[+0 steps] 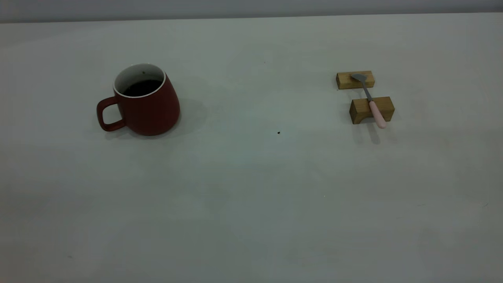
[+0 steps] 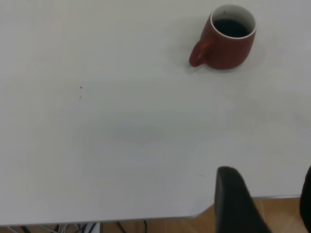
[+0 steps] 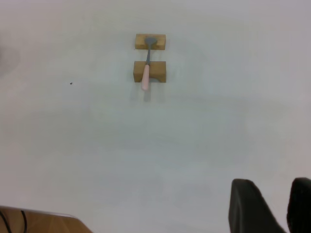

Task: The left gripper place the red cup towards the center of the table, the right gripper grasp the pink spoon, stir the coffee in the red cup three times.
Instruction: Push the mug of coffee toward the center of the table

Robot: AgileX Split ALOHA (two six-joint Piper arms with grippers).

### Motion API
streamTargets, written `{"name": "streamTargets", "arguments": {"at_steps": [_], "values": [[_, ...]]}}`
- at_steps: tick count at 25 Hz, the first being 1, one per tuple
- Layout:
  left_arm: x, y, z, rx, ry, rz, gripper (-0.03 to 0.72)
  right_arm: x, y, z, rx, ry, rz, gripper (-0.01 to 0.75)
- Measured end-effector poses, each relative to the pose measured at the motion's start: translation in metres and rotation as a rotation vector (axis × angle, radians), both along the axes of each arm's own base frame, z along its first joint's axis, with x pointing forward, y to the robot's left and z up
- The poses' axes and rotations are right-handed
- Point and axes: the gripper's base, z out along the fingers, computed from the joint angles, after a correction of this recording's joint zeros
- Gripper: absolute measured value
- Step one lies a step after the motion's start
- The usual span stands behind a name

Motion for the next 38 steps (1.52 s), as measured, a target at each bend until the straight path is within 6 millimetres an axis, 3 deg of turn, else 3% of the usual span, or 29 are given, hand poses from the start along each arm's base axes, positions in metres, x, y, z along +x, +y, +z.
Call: {"name": "streamTargets", "arguments": {"at_steps": [33, 38], "values": [[0.000, -0.001, 0.000, -0.013, 0.002, -0.002, 0.407, 0.000, 0.000, 0.000, 0.000, 0.000, 0.000, 0.240], [0.010, -0.001, 0.016, -0.018, 0.092, -0.003, 0.407, 0.000, 0.000, 0.000, 0.000, 0.000, 0.000, 0.240]]}}
